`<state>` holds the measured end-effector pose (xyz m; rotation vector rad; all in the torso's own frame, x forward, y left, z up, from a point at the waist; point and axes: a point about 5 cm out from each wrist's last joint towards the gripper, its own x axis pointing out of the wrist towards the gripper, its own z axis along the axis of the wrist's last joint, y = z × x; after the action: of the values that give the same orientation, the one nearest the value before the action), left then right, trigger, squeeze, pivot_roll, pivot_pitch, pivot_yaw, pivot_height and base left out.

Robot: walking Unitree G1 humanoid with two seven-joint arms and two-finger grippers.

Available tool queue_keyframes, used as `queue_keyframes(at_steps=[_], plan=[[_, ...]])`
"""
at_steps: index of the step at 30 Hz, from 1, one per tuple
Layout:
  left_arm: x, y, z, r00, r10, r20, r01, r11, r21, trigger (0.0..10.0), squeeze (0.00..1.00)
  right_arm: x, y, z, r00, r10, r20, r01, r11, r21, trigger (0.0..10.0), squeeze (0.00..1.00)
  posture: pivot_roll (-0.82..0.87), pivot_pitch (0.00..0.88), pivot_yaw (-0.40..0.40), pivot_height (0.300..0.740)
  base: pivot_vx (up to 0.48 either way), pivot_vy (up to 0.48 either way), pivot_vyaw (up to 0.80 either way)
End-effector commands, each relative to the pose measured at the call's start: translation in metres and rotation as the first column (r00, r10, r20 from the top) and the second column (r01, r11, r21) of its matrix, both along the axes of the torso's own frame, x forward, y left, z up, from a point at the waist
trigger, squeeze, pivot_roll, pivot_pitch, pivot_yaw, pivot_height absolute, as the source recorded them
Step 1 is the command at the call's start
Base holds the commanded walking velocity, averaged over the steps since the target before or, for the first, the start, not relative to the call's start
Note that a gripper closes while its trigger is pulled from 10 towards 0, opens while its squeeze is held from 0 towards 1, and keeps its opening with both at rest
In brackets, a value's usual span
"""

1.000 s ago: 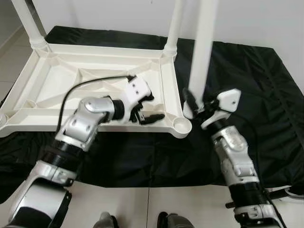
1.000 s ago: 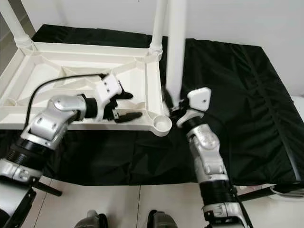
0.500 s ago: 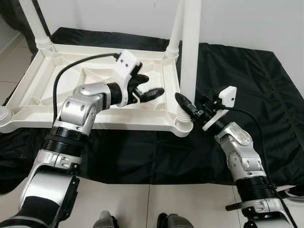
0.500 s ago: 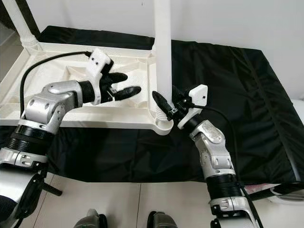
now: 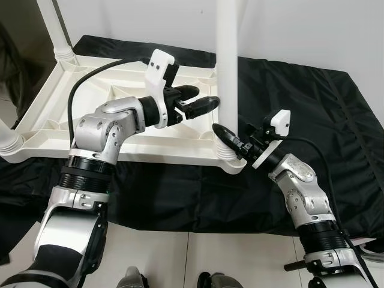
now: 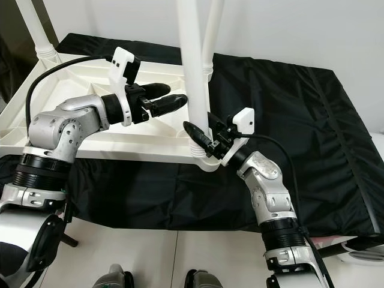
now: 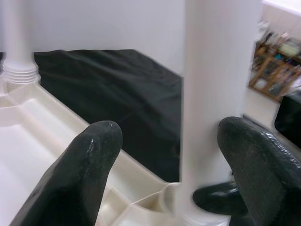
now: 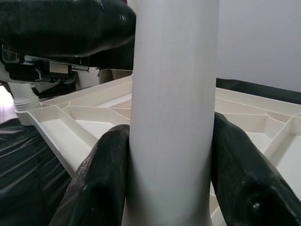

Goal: Building children table

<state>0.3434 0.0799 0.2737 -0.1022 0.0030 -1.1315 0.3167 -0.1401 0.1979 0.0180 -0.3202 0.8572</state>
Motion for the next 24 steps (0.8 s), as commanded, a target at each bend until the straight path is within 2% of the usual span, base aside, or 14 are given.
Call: queue_keyframes(at_steps=[1,4,5,8,14,19,24], plan=[[-0.012,-0.01,0.008,0.985,-0.17,0.025,0.171,0.985,-0.03,10.0,0.0,0.001,0.0,0.002,1.0,0.028,-0.001,-0.028,0.999,-0.015,10.0,0.0,-0.02,0.035,-0.065,0.74,0.0,0.0,0.0],[-0.015,-0.012,0.009,0.98,-0.199,0.023,0.2,0.979,-0.036,10.0,0.0,0.002,-0.001,0.002,0.999,0.034,-0.003,-0.034,0.999,-0.018,10.0,0.0,-0.02,0.031,-0.064,0.74,0.0,0.0,0.0],[-0.021,-0.017,0.012,0.967,-0.255,0.026,0.256,0.966,-0.044,10.0,0.0,0.003,0.0,0.002,0.999,0.044,-0.005,-0.044,0.999,-0.021,10.0,0.0,-0.03,0.022,-0.059,0.74,0.0,0.0,0.0],[-0.025,-0.02,0.014,0.956,-0.29,0.032,0.291,0.955,-0.051,10.0,0.0,0.003,0.0,0.002,0.999,0.051,-0.006,-0.051,0.998,-0.023,10.0,0.0,-0.03,0.018,-0.053,0.74,0.0,0.0,0.0],[-0.028,-0.023,0.014,0.948,-0.316,0.03,0.317,0.947,-0.054,10.0,0.0,0.001,0.004,0.003,0.997,0.077,-0.003,-0.077,0.997,-0.025,10.0,0.0,-0.03,0.013,-0.048,0.74,0.0,0.0,0.0],[-0.029,-0.029,0.015,0.943,-0.332,0.017,0.332,0.942,-0.053,10.0,0.0,-0.006,0.011,0.003,0.99,0.143,-0.005,-0.143,0.989,-0.04,10.0,0.0,-0.04,0.003,-0.041,0.74,0.0,0.0,0.0],[-0.029,-0.029,0.015,0.944,-0.331,0.015,0.331,0.942,-0.05,10.0,0.0,-0.006,0.012,0.003,0.989,0.15,-0.005,-0.15,0.988,-0.042,10.0,0.0,-0.04,0.003,-0.041,0.74,0.0,0.0,0.0]])
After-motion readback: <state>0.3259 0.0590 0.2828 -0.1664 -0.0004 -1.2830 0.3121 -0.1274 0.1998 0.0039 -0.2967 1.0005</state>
